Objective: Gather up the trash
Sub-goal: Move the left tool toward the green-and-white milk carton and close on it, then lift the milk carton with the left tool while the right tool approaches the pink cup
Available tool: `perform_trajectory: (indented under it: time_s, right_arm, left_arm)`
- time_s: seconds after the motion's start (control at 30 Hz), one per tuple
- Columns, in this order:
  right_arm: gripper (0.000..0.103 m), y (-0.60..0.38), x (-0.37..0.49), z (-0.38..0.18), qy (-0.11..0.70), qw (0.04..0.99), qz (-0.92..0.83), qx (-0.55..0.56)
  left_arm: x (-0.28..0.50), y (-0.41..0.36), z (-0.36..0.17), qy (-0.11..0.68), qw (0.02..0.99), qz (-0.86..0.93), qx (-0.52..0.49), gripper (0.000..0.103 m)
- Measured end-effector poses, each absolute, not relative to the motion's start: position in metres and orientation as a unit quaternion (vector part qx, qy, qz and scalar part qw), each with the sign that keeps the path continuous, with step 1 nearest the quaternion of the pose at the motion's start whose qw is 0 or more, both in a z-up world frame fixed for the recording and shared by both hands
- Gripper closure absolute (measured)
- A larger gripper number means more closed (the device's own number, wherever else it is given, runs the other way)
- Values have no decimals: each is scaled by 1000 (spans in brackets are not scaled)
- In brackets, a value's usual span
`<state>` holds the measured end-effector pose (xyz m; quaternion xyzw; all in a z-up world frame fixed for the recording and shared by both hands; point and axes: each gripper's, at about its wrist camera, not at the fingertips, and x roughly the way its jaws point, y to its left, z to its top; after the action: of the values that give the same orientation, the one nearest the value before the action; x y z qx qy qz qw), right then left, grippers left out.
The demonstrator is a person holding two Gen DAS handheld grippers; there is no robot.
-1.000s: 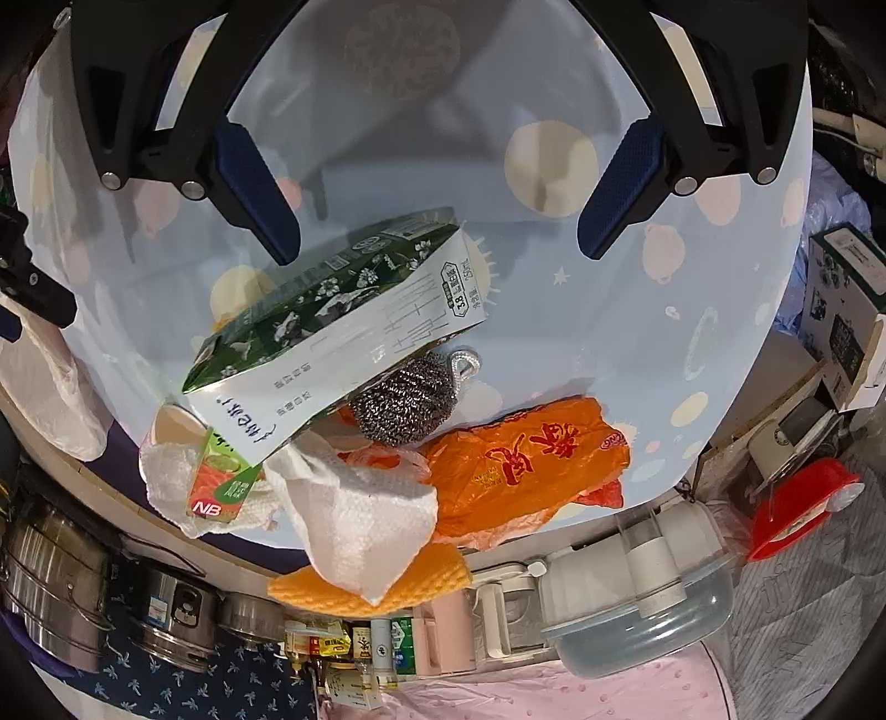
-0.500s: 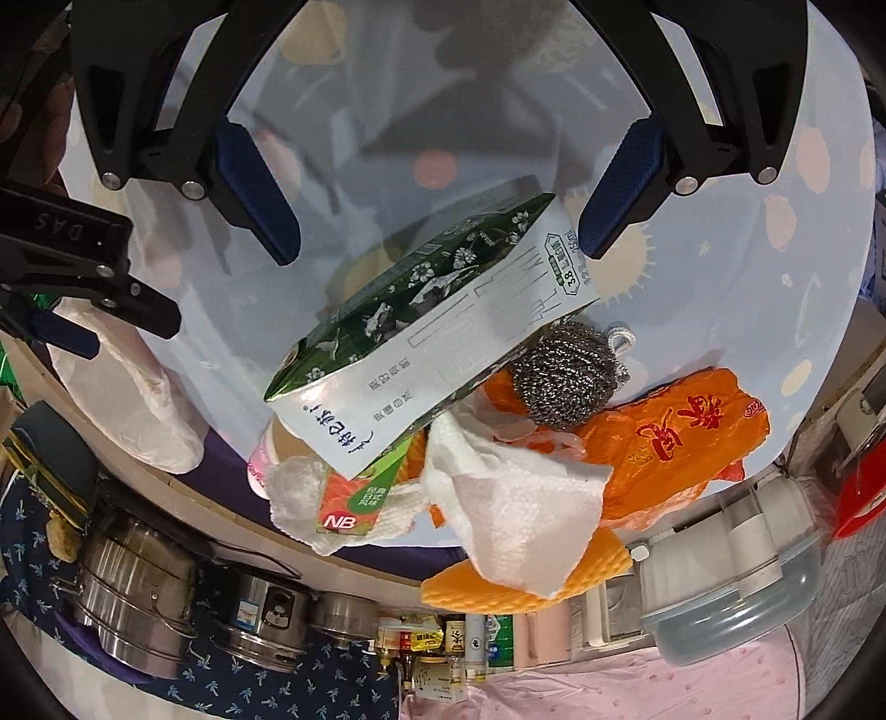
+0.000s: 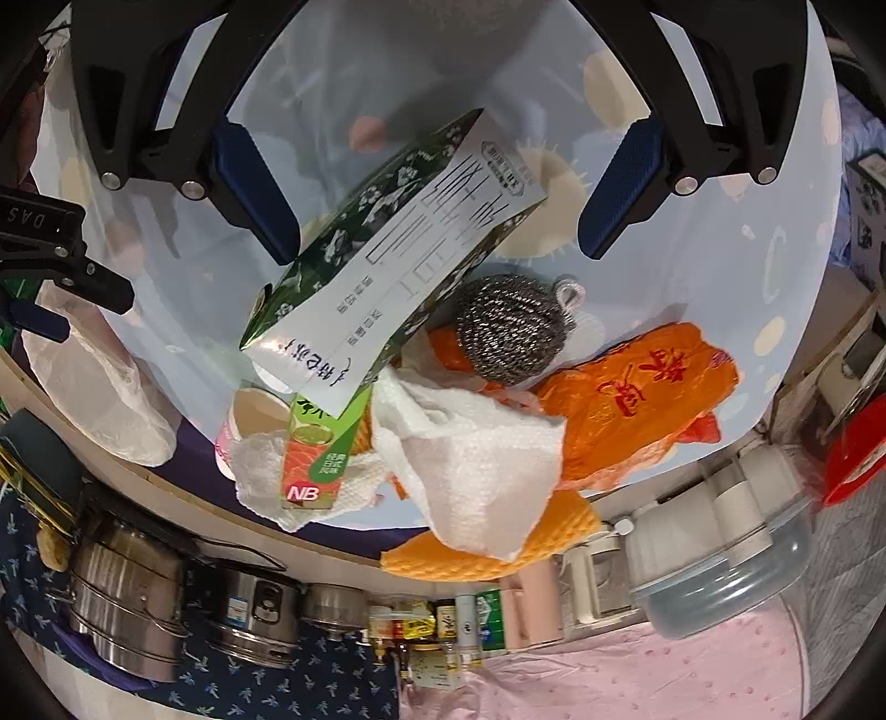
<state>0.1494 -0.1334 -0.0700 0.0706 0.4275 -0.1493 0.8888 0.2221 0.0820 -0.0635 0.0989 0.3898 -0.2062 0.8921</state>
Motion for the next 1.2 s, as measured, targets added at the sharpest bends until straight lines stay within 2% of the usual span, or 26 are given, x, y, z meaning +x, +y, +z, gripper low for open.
perform_trajectory:
  time_s: [0.23, 0.27, 0.53, 0.7, 0.87, 1.07, 1.2]
  right_arm:
    - [7, -131, 153, -73, 430, 888, -147, 72]
    - [7, -131, 153, -73, 431, 887, -147, 72]
    - [7, -132, 154, -74, 430, 888, -146, 73]
    - [7, -136, 158, -73, 429, 889, -139, 79]
    - [7, -146, 178, -68, 421, 893, -129, 95]
    - [21, -146, 218, -74, 424, 893, -118, 99]
    - [24, -138, 243, -82, 422, 894, -133, 75]
  left_arm:
    - [234, 65, -82, 398, 878, -238, 118, 10]
    - [233, 64, -83, 401, 876, -241, 118, 18]
    - [221, 80, -71, 411, 882, -223, 56, 36]
    - [204, 84, -60, 414, 885, -209, 34, 52]
    - [194, 88, -53, 419, 888, -188, 16, 53]
    - [190, 100, -45, 427, 887, -174, -20, 53]
    - [193, 104, -48, 436, 885, -161, -30, 53]
